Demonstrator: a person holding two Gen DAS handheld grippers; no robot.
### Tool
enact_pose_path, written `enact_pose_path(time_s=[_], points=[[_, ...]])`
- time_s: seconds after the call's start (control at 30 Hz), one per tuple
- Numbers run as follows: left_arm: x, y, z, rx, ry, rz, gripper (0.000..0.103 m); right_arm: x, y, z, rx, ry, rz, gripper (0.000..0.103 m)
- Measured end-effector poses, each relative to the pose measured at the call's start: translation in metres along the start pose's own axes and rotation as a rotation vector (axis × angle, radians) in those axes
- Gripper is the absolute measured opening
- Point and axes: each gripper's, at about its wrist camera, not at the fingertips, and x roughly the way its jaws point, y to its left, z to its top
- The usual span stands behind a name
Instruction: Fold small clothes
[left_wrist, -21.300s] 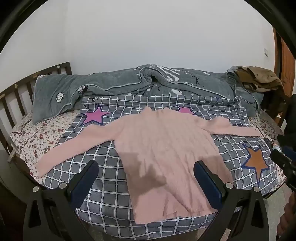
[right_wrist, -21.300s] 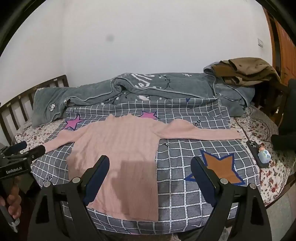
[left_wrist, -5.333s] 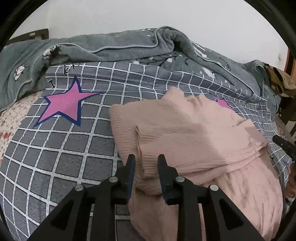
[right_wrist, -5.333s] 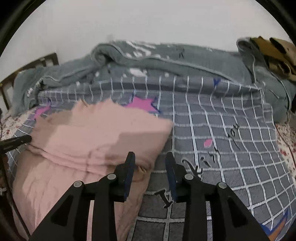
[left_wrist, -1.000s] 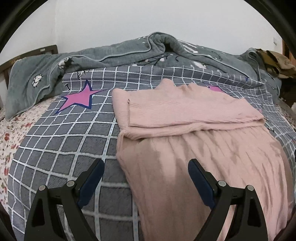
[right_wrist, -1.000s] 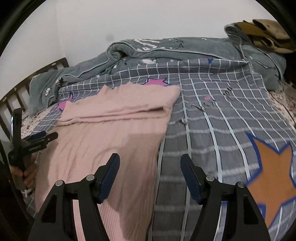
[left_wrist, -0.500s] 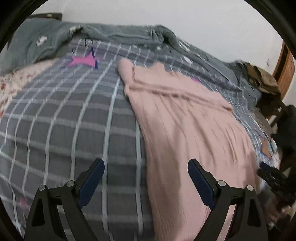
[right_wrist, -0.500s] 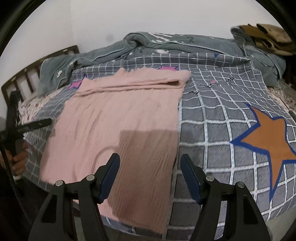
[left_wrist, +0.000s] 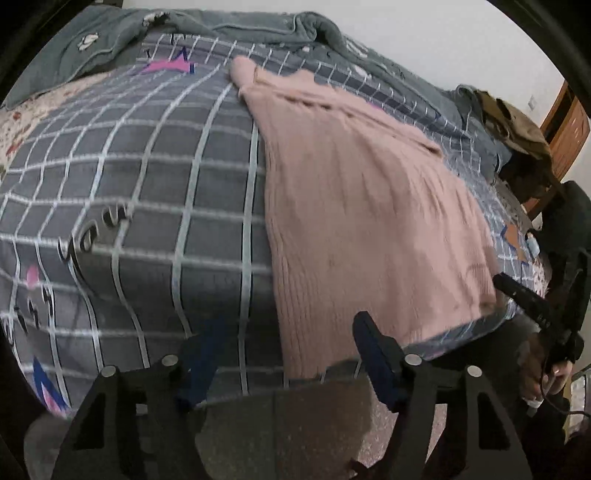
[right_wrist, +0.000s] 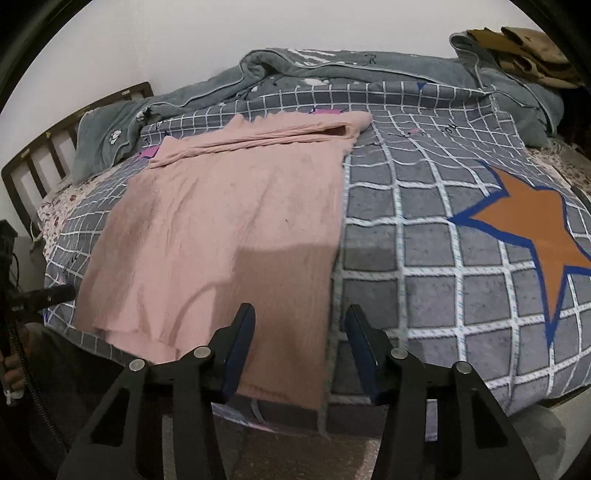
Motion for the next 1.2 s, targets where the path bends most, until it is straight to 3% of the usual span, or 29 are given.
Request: enact_pose_path(time_s=[0.23, 0.4, 0.47, 0.6, 0.9, 1.2], points=[[0.014, -0.006, -0.002, -0.032, 0.043, -0.035, 0.045, 0.001, -0.009, -0.008, 0.031, 0.023, 0.048, 0.048], [0.019, -0.008, -0.002, -0.06, 0.049, -0.049, 0.023, 0.007, -0.007, -0.005, 0.052, 0.036, 0.071, 0.045], [0.016, -0.006, -0.001, -0.083, 0.041, -0.08, 0.009, 0.01, -0.002, -0.005, 0.035, 0.049, 0.048, 0.041], [0.005, -0.007, 0.002, -0.076, 0.003, -0.078, 0.008, 0.012, 0.007, -0.005, -0.002, 0.052, 0.027, 0.006], [-0.036, -0.026, 0.028, -0.034, -0.134, -0.072, 0.007, -0.019, 0.014, 0.015, 0.003, -0.037, 0.046, 0.005], [-0.065, -0.039, 0.078, -0.038, -0.236, -0.094, 0.007, -0.047, 0.002, 0.067, 0.141, -0.129, 0.161, 0.005]])
